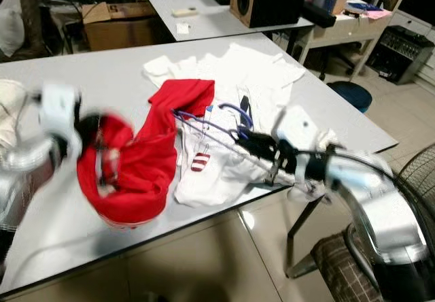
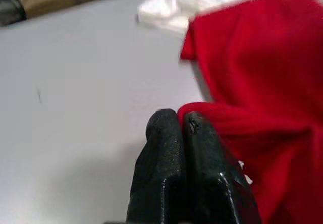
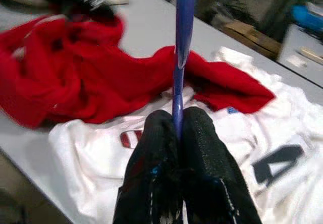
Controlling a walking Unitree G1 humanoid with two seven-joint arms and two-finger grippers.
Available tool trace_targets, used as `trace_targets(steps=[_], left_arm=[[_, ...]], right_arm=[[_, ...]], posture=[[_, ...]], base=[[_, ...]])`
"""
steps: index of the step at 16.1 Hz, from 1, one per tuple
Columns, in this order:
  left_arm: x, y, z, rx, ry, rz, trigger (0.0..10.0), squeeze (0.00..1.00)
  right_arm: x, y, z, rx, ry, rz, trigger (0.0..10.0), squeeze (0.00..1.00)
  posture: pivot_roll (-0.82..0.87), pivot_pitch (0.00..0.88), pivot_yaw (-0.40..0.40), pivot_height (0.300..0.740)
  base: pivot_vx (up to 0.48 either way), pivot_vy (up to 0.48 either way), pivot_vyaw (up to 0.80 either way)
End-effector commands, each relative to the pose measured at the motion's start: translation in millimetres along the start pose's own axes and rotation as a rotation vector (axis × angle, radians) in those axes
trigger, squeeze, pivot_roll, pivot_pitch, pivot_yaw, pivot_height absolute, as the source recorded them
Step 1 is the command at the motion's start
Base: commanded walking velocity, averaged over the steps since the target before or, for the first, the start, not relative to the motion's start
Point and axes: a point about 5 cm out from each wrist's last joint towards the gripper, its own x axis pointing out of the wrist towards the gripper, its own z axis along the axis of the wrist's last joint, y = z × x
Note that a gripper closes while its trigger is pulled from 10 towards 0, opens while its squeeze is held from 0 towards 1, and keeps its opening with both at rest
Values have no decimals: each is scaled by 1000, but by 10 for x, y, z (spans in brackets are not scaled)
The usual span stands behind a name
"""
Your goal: Hang hanger
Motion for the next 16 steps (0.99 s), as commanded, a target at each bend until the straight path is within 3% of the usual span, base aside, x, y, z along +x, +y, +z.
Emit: trace_targets(steps=[1,3,4,6,7,8,10,12,13,14,16], left_arm=[[-43,68,133,25,-63,-12,10000,1000],[-86,166,131,23,-60,-15,10000,1000],[-181,235,136,-1,-65,-101,10000,1000],[-276,237,142,-10,-76,-198,10000,1000],[-390,179,151,13,-92,-333,10000,1000],[-477,137,154,36,-101,-426,10000,1000],[-560,126,217,17,-152,-487,10000,1000],[-579,218,428,-72,-339,-399,10000,1000],[-565,250,486,-100,-395,-334,10000,875],[-543,254,499,-106,-404,-291,10000,0],[-543,72,549,-88,-467,-288,10000,0]], right_arm=[[-48,16,87,23,-25,-69,10000,0],[-71,34,34,78,9,-141,10000,0],[-140,154,-104,158,82,-153,10000,0],[-230,316,-206,183,154,-73,10000,0],[-338,381,-227,178,196,-8,10000,0],[-435,375,-217,168,222,15,10000,0],[-592,255,-101,152,212,-27,10000,0],[-650,133,68,160,113,-178,10000,0],[-623,120,116,164,65,-245,10000,0],[-593,119,135,172,35,-299,10000,0],[-473,168,88,237,-28,-454,10000,0]], posture=[[41,0,-20,740],[42,0,-22,740],[44,0,-27,740],[46,0,-29,740],[46,0,-31,740],[46,0,-32,740],[45,0,-32,740],[34,0,-28,740],[31,0,-27,740],[27,0,-25,740],[18,0,-17,740]], base=[[0,0,0],[0,0,0],[0,0,0],[0,0,0],[0,0,0],[0,0,0],[0,0,0],[0,0,0],[0,0,0],[0,0,0],[0,0,0]])
